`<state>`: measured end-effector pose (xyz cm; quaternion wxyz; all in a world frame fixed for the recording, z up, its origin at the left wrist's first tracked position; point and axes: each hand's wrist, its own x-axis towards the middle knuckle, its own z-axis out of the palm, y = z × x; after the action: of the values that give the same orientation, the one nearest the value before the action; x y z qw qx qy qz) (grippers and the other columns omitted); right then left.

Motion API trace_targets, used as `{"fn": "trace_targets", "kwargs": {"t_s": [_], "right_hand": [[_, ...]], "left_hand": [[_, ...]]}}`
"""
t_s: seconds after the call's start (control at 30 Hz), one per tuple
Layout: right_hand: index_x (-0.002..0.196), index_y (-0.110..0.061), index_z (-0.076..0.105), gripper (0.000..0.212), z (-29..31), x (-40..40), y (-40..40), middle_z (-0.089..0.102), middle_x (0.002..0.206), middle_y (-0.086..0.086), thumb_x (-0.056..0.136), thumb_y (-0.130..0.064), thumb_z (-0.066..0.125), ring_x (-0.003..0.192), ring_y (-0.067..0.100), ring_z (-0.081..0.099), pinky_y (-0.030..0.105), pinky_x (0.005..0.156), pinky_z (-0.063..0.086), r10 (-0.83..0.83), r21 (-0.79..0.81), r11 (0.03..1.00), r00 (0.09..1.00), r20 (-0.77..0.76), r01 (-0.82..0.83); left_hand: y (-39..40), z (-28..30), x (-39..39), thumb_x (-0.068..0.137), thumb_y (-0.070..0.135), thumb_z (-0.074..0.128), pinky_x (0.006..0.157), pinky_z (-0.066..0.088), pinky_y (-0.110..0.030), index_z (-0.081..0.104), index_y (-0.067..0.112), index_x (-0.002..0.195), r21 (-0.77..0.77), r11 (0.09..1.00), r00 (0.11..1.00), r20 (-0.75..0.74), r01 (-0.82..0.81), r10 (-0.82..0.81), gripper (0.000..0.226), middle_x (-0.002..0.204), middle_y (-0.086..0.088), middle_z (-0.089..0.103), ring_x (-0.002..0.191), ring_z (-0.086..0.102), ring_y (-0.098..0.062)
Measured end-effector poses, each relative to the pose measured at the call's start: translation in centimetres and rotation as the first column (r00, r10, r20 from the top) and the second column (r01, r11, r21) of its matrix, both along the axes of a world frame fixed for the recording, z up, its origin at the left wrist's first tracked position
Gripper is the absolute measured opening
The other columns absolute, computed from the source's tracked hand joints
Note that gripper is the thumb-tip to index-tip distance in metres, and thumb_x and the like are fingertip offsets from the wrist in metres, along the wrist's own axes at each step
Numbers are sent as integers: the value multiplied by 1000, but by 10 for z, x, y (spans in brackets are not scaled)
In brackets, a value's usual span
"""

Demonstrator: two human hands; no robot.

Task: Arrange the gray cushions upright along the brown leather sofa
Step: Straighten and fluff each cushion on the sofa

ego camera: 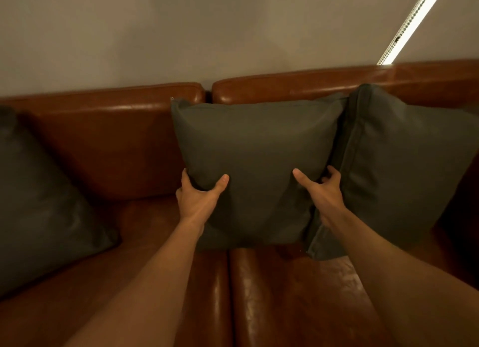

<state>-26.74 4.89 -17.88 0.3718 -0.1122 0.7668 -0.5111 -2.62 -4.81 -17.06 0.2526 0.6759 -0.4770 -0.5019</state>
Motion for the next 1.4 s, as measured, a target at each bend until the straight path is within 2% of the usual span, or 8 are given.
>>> {"fn": "trace_targets", "kwargs": {"t_s": [0.2,0.33,0.43,0.57,0.77,0.97,1.17,1.4], "right_hand": [[161,-31,11,127,-8,-5,-6,41,158,0,64,-45,92,138,24,48,47,112,43,31,-73,997,996,85,-24],[155,-38,29,144,-5,4,-7,54,146,-7,30,-67,94,127,20,57,49,106,49,39,-127,992,987,157,-19],[154,-33,34,119,-2,13,-7,57,143,-7,52,-52,93,127,19,57,45,104,50,43,-174,985,983,179,-12],[152,-27,37,88,-5,34,-15,61,133,-9,78,-26,85,118,12,62,27,83,53,90,-227,973,980,180,-47],[157,-36,23,105,-2,83,-44,51,129,-15,73,-42,87,117,13,54,40,101,50,190,-169,971,973,129,-168],[154,-30,26,118,-7,72,-38,46,142,-2,54,-62,80,130,22,52,45,108,47,158,-98,984,985,64,-151],[160,-34,16,97,-5,59,-51,44,152,-2,84,-45,76,104,11,55,36,86,43,140,-151,983,960,244,-104],[156,-33,29,90,-1,50,-52,53,134,-8,82,-52,76,93,5,55,31,74,44,157,-126,983,963,220,-132]], "left_hand": [[-7,-6,-1,43,75,84,114,47,-47,38,39,155,-38,999,999,-39,-26,25,126,154,0,51,137,54,-25],[-8,-9,5,43,71,88,109,52,-45,50,39,145,-45,998,990,-137,-42,35,114,135,10,68,125,64,-18],[-7,-8,13,49,65,86,105,55,-45,58,44,129,-57,998,985,-173,-33,23,88,123,15,71,118,68,-15],[-10,-10,36,56,59,87,104,55,-46,60,40,135,-92,989,972,-213,-117,95,86,120,16,73,116,69,-14],[-31,-8,89,79,36,86,107,54,-49,60,36,140,-123,976,964,-221,-179,149,67,126,10,73,119,68,-17],[-40,-4,109,45,71,85,111,51,-48,45,38,150,-64,994,989,-125,-91,83,117,140,6,64,129,62,-21],[-29,-9,103,54,72,81,106,53,-52,51,46,143,66,989,971,-194,-132,142,98,133,15,67,122,65,-20],[-22,-13,89,69,65,81,106,52,-53,57,46,135,81,974,952,-209,-211,223,74,133,13,67,123,64,-23]]}}
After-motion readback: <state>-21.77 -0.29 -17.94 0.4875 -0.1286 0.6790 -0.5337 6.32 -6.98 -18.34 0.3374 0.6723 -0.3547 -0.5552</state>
